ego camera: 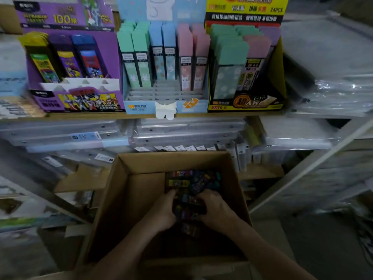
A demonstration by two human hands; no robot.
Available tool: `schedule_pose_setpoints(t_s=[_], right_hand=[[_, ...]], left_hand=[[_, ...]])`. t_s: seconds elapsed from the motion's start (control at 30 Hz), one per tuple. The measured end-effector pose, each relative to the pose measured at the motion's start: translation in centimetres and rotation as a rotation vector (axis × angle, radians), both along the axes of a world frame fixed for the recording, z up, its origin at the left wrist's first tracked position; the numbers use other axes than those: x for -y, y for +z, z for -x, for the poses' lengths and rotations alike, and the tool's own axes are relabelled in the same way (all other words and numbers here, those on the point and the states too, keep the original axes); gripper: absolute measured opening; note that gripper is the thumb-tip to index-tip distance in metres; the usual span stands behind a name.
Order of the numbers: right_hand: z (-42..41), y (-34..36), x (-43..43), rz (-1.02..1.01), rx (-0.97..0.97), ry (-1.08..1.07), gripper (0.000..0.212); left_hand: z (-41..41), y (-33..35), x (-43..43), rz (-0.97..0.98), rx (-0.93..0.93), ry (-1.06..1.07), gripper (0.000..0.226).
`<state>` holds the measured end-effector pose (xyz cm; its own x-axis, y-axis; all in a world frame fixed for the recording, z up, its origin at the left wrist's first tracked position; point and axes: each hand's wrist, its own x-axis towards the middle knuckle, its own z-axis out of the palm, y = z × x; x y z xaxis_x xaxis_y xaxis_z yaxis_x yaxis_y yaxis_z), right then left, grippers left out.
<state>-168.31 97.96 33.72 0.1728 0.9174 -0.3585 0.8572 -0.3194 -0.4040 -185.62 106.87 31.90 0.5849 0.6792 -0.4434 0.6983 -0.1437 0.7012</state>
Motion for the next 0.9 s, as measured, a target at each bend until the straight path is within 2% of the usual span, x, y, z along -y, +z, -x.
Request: schedule_pose_setpoints(t_s=[0.13, 0.2, 0.5, 0.67, 0.9], right_hand=[[0.6, -1.1, -0.3, 0.006, 0.053, 0.085, 0.076], [0.8, -1.5, -0.4, 0.023, 0.083, 0.093, 0.08], [1.3, -1.8, -0.4, 0.038, 0.062, -0.032, 0.074], [2.2, -1.8, -0.6, 0.028, 0.04, -0.1, 0.059], [2.4, -1.7, -0.9, 0.068, -0.048, -0.214, 0.056]], left_hand=[[0.2, -0.2, 0.2, -0.053, -0.026, -0.068, 0.083], [0.4, -0.3, 0.3, -0.102, -0.051, -0.115, 0.078], [1.1, -0.7, -0.1, -0.253, -0.151, -0.096, 0.067], [1.3, -1.4, 0.0, -0.351, -0.247, -0.126, 0.058], [1.0, -1.7, -0.2, -0.257, -0.195, -0.062, 0.057]])
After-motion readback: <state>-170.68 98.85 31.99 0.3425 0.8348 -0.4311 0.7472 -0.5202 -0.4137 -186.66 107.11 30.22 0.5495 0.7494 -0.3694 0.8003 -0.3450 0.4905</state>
